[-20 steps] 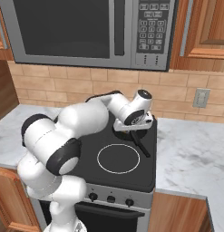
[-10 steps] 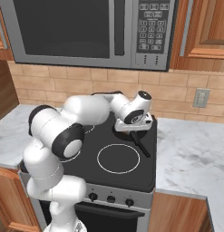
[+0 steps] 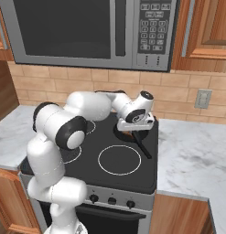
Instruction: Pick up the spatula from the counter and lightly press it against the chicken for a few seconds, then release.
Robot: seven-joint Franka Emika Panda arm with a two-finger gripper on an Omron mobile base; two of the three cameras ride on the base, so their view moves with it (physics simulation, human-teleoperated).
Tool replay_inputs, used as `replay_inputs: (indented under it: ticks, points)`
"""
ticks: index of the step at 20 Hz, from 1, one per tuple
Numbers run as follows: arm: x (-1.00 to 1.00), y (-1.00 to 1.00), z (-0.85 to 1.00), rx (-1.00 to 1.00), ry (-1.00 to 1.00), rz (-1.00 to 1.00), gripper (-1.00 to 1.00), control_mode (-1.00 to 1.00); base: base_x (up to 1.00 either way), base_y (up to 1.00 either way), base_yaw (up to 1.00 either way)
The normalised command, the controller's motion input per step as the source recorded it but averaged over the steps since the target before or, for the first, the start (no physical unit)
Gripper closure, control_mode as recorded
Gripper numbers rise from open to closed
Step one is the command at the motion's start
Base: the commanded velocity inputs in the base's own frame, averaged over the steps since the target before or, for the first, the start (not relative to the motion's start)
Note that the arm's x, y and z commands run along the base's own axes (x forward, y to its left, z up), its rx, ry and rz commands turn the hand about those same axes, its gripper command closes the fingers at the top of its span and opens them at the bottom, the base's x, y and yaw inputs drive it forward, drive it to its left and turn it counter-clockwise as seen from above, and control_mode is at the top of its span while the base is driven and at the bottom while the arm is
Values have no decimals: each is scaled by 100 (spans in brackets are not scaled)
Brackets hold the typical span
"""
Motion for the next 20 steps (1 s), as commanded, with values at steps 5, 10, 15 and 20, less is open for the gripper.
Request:
replay_inputs:
  ticks: [5,10,15,20]
  points:
    - [19,0,-11,0,1,0,100,-100,0,0,0]
    - [18,-3,-13,0,2,0,100,-100,0,0,0]
    - [21,-1,-15,0,3,0,100,-100,0,0,0]
    - [24,0,-20,0,6,0,100,-100,0,0,0]
